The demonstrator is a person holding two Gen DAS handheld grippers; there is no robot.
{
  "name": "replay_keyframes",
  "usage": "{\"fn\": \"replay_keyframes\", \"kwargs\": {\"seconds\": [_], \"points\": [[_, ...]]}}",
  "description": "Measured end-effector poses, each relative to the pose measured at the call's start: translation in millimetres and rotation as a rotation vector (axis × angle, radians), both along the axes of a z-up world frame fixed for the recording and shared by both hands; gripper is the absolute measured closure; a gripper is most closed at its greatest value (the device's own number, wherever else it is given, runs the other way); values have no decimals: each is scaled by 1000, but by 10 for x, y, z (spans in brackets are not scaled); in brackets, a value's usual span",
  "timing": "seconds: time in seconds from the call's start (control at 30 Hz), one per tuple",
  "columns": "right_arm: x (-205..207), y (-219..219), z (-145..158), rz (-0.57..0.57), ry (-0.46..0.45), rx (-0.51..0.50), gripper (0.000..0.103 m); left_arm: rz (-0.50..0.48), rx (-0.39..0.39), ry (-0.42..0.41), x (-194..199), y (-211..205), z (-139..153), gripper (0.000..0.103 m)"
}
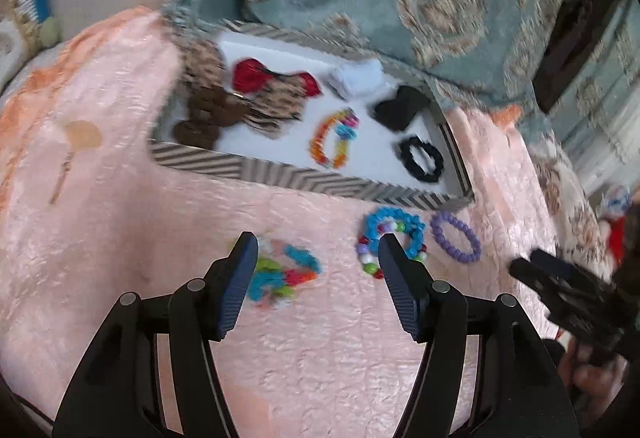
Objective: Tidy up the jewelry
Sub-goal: 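Grasp the blue bead bracelet with the left tool while the right tool grasps the purple bead bracelet, then carry the blue and purple bracelets over the white tray with both tools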
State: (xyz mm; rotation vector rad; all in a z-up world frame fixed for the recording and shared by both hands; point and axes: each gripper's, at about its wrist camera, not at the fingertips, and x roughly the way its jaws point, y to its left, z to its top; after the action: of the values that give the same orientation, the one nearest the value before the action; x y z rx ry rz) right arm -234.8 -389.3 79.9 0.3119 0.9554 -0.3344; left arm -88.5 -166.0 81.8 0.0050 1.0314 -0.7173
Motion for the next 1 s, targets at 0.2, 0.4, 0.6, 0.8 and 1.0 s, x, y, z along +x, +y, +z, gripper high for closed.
{"fn": "replay_keyframes", "kwargs": {"seconds": [0.2, 0.4, 0.6, 0.8, 1.0], "points": [[172, -228, -190, 1, -11, 11, 35, -84, 76, -13, -45, -440, -191, 40], [283, -250, -365, 49, 3, 8, 48, -63, 82, 29, 143, -642, -339, 40], [334, -280, -487, 64, 4, 29, 54, -98, 118, 45, 176, -819, -473, 47], [356, -243, -488, 91, -5, -10, 92, -126, 122, 49, 178, -906, -524, 89], [242, -234, -342, 86, -60, 9, 94, -114, 47, 102, 187, -753, -430, 93]]}}
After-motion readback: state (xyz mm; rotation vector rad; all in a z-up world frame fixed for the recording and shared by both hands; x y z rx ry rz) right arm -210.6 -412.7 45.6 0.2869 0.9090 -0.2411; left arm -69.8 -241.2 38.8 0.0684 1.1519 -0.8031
